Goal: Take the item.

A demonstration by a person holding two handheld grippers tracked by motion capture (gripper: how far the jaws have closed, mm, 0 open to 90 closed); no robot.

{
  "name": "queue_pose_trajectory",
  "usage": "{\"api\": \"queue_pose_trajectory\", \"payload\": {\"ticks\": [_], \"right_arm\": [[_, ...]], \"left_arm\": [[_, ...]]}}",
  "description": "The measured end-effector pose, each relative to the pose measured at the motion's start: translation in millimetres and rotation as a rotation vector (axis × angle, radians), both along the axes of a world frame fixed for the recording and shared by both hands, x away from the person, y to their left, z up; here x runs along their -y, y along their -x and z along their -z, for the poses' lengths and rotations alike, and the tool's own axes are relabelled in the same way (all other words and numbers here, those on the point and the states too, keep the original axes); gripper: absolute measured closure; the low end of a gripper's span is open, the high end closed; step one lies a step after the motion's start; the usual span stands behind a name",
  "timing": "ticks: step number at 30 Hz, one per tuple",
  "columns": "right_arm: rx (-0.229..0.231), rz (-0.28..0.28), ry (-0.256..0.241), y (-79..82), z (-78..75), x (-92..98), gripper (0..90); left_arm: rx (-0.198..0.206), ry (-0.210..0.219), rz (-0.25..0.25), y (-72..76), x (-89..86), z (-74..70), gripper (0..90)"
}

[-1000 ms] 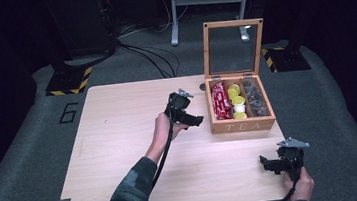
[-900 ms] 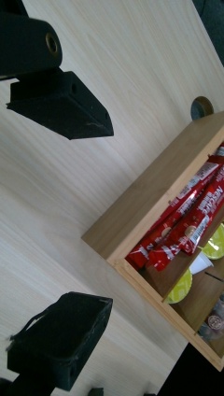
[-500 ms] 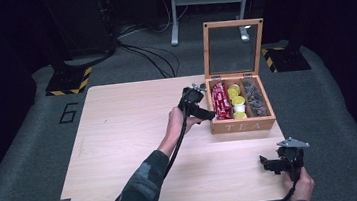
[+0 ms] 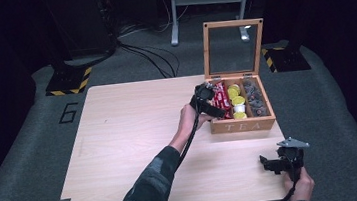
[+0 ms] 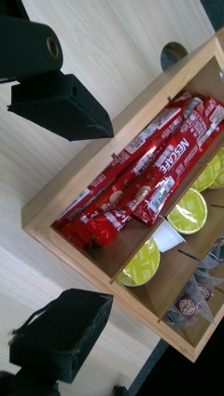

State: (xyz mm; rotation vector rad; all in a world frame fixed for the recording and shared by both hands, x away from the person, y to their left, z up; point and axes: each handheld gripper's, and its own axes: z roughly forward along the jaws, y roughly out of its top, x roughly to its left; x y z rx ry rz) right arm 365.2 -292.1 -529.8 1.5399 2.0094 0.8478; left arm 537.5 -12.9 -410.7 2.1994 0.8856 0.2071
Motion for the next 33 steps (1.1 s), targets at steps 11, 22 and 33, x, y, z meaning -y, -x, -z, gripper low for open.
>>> {"api": "queue_pose_trajectory", "payload": {"ticks": [11,22,33], "right_arm": [[0.001,0.004,-0.003,0.0,0.1,-0.4,0.0],[0.010,0.005,0.002,-0.2,0.5,-0.4,0.0],[0.009,0.001,0.002,0.0,0.4,-0.1,0.0]], "left_arm": [[-0.018,0.001,-0.019,-9.5,21.9,6.1,33.7],[-0.031,-0.033,-0.054,-16.0,32.6,17.6,49.6],[-0.048,-0.048,-0.071,-18.2,36.6,28.0,61.5]]}}
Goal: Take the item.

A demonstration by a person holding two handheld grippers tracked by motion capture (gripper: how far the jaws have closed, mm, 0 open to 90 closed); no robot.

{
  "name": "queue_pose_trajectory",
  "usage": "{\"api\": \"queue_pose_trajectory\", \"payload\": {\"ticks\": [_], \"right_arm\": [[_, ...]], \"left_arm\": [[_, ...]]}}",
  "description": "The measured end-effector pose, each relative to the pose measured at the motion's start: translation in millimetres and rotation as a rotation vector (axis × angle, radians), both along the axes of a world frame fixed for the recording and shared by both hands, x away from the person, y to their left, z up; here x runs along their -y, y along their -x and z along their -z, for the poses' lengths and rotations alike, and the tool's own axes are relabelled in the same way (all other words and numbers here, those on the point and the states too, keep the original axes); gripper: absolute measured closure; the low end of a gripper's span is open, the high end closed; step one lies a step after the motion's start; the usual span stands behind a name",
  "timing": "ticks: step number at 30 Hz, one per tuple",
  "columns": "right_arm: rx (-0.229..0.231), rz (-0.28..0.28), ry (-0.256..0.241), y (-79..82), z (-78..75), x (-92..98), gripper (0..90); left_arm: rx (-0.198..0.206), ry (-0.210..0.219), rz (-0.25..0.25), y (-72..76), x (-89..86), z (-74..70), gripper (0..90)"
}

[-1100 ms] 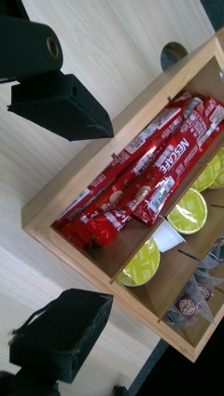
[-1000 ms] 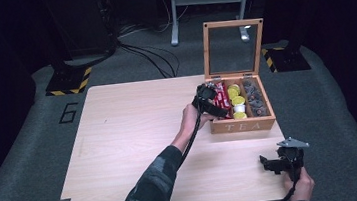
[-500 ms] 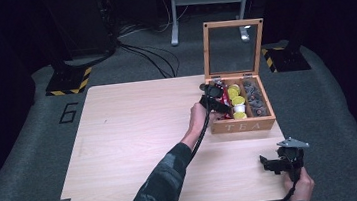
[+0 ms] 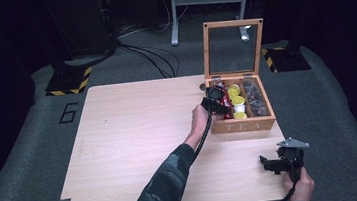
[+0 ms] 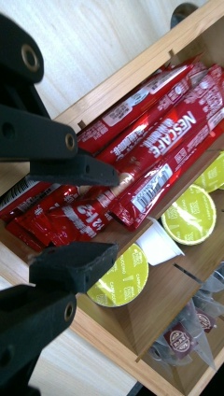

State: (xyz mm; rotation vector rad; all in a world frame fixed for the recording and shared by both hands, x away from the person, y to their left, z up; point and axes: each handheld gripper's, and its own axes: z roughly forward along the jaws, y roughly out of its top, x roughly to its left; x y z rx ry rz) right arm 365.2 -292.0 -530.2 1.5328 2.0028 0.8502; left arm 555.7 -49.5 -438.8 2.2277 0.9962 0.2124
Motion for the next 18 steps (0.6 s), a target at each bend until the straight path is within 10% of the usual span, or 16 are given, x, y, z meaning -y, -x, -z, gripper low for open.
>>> {"api": "queue_pose_trajectory", "payload": {"ticks": [18], "right_arm": [[0.002,-0.001,0.001,0.1,0.0,0.1,0.0]], "left_arm": [[0.013,0.006,-0.075,3.0,-2.4,3.2,83.7]]}}
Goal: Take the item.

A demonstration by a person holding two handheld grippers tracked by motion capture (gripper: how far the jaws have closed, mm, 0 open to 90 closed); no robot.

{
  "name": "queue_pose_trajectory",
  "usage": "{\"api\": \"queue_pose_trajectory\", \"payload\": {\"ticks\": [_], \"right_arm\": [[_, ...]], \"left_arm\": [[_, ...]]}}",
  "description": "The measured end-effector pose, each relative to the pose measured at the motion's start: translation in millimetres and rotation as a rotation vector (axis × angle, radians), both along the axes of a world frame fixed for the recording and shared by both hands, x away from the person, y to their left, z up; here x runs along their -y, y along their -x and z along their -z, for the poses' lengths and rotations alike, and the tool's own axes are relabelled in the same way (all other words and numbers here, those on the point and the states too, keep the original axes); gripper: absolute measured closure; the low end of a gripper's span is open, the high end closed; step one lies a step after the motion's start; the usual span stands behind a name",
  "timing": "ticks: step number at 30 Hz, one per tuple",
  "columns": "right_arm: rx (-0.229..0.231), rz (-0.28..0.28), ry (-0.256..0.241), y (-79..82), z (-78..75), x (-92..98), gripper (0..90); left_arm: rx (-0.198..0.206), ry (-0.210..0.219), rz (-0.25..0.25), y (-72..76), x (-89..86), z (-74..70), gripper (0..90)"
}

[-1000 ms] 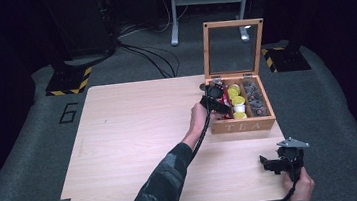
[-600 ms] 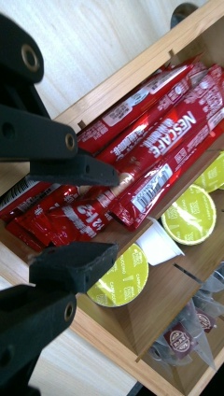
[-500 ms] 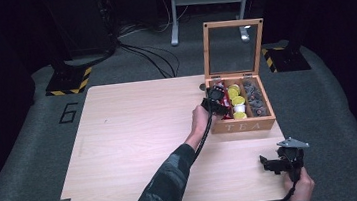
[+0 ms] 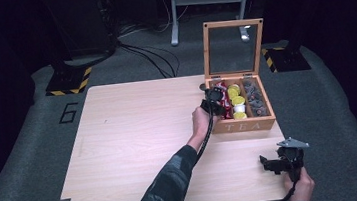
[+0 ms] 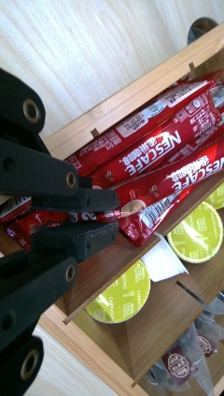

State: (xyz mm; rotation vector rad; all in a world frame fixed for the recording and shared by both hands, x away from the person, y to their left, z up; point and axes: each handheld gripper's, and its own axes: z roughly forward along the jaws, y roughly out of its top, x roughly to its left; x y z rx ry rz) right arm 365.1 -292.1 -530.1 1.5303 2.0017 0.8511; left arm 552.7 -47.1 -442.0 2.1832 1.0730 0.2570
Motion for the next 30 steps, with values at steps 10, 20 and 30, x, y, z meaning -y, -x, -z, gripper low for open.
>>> {"api": "queue_pose_trajectory", "payload": {"ticks": [10,20,30], "right_arm": [[-0.002,0.002,-0.002,0.0,-0.1,-0.1,0.0],[-0.005,-0.004,0.000,0.1,-0.1,0.2,0.0],[-0.010,-0.001,-0.001,0.4,-0.2,-0.2,0.0]], "left_arm": [[0.016,0.028,0.010,7.0,-6.3,-13.0,87.5],[0.052,0.059,0.037,17.5,-14.8,-30.3,88.0],[0.088,0.062,0.070,30.2,-31.9,-46.1,88.1]]}}
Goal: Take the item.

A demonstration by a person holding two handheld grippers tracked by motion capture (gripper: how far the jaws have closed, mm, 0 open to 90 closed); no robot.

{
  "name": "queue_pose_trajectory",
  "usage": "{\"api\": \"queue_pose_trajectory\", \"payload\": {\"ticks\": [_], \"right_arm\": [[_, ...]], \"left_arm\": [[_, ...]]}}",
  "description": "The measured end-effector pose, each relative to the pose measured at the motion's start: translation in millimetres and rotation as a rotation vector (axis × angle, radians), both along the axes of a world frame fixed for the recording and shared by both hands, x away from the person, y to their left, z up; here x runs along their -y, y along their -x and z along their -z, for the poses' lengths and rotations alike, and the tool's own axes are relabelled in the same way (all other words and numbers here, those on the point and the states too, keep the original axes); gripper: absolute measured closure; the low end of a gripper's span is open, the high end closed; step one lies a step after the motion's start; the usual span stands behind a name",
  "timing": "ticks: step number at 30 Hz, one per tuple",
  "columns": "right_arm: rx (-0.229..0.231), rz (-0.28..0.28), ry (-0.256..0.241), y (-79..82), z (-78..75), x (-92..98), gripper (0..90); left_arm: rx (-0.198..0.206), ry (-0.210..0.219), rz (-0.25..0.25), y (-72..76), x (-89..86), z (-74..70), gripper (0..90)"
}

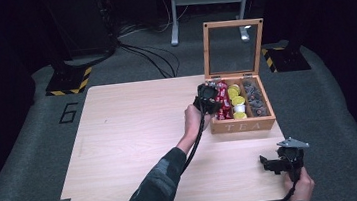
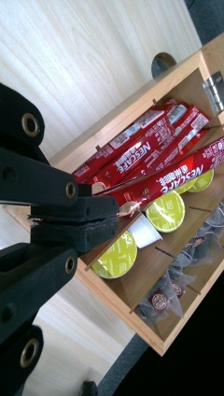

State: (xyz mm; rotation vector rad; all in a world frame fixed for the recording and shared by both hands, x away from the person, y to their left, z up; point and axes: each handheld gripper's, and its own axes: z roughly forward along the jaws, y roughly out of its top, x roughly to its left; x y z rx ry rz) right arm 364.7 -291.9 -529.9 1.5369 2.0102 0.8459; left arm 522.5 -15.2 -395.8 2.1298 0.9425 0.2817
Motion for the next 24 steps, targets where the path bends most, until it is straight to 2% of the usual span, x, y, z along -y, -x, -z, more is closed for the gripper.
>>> {"api": "queue_pose_trajectory", "payload": {"ticks": [15,19,23,24], "right_arm": [[0.004,0.002,0.001,-0.2,0.2,-0.1,0.0],[0.005,0.002,0.001,-0.2,0.2,0.0,0.0],[0.005,0.002,0.001,-0.2,0.2,0.0,0.0],[0.005,0.002,0.001,-0.2,0.2,0.0,0.0]], "left_arm": [[0.057,0.014,0.025,21.4,-35.1,-20.0,88.0],[0.072,0.021,0.012,25.3,-46.3,-20.7,88.0],[0.079,0.009,0.002,27.9,-64.0,-21.1,88.0],[0.079,0.009,0.002,27.9,-64.0,-21.1,88.0]]}}
